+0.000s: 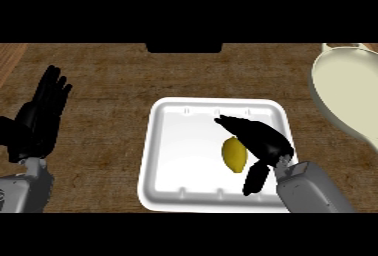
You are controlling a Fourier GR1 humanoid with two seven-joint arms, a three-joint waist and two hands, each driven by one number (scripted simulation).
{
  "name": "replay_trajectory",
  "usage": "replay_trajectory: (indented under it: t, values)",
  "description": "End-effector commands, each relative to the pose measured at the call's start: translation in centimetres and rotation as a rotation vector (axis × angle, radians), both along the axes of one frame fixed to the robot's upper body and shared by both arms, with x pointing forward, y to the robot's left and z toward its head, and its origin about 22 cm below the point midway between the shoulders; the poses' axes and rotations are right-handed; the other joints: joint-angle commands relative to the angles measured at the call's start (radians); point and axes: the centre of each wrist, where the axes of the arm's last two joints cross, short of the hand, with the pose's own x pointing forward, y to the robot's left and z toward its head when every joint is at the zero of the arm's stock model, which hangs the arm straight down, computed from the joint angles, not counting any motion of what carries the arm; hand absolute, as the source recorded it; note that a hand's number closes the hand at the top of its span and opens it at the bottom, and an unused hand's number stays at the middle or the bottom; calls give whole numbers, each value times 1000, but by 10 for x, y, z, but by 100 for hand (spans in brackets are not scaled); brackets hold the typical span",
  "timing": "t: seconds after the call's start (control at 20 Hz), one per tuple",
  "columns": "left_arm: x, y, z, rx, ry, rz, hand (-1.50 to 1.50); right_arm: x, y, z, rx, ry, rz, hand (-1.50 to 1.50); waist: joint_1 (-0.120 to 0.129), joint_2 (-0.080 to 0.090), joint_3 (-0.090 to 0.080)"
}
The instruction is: Pick the lemon from the tray and place it in the pot
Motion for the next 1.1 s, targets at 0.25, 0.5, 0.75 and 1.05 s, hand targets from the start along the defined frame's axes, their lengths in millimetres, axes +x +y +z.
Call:
replay_trajectory:
  t: [0.25,0.5,0.75,1.05]
  values:
    - [4,-3,-6,7,0,-14,0,6,-15,-51,-37,6,-28,-150,0,1,0]
    - [10,1,-5,-2,-20,5,0,17,-3,-39,-71,-40,141,150,0,2,0]
    - [2,7,2,0,-6,3,0,19,-4,-50,-44,-58,143,150,0,1,0]
    - [-8,-8,-15,0,0,-2,0,16,10,-46,-55,-74,157,150,0,0,0]
